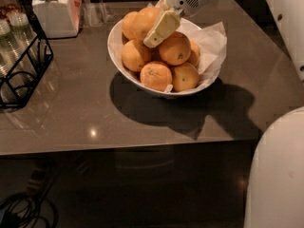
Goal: Pick orange from white bowl
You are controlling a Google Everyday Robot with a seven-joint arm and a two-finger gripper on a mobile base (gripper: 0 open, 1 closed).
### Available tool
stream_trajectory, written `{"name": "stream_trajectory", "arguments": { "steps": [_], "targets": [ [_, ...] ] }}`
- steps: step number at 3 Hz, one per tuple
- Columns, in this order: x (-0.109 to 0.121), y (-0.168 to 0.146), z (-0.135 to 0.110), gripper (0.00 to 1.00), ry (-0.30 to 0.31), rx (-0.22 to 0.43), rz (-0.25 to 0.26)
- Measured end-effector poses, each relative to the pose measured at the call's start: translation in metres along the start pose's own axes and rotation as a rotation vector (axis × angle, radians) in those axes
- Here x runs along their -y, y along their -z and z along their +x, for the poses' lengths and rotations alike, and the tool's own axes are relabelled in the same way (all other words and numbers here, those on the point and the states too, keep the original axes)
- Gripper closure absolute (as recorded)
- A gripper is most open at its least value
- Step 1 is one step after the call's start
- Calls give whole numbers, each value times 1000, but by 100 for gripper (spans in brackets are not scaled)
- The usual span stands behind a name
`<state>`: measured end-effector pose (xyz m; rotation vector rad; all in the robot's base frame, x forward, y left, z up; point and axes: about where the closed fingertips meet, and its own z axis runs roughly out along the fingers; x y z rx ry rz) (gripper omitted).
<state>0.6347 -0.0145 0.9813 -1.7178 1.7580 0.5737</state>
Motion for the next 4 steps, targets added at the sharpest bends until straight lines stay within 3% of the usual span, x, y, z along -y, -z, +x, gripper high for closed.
{"name": "stream_trajectory", "arguments": {
  "steps": [1, 2, 3, 4],
  "targets": [
    [-14, 18, -10, 100, 38, 38, -23],
    [-43, 63, -20, 100, 49, 100, 37],
    [-89, 102, -39, 100, 65, 197, 141],
    [-126, 116, -39, 100, 32, 296, 216]
  ]
}}
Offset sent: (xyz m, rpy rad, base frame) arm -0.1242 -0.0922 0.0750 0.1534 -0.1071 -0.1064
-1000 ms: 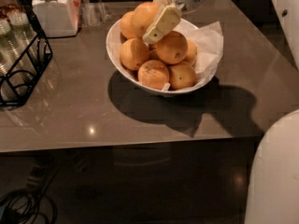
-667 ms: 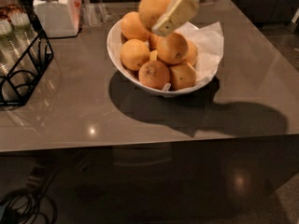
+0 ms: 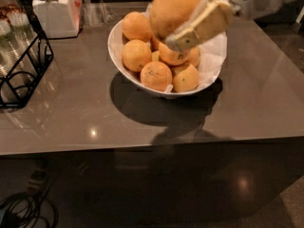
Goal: Pick orange from white bowl
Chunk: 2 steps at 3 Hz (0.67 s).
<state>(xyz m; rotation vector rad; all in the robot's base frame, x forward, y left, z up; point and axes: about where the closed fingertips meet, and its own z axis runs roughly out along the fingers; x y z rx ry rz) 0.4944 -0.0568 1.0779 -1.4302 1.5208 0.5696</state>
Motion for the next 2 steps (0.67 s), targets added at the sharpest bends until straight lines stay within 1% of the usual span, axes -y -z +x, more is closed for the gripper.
{"name": "stream_trajectory", "arguments": {
  "steps": [1, 2],
  "targets": [
    [-25, 35, 40, 100, -103, -9, 81],
    [-29, 45, 49, 100, -122, -20, 100]
  ]
}}
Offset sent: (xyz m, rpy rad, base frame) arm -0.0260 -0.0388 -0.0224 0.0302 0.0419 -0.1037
